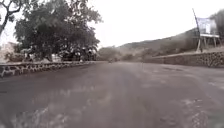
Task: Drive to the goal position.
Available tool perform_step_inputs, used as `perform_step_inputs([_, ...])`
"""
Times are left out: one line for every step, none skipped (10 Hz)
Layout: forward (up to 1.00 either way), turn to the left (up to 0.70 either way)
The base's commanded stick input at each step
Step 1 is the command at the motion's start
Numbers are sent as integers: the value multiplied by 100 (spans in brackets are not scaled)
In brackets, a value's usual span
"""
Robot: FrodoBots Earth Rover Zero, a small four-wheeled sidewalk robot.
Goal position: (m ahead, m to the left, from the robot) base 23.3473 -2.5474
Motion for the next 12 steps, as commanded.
perform_step_inputs([70, 0])
perform_step_inputs([70, 0])
perform_step_inputs([70, 0])
perform_step_inputs([70, 0])
perform_step_inputs([70, 0])
perform_step_inputs([70, 0])
perform_step_inputs([70, 0])
perform_step_inputs([70, 0])
perform_step_inputs([70, 0])
perform_step_inputs([70, 0])
perform_step_inputs([70, 0])
perform_step_inputs([70, 0])
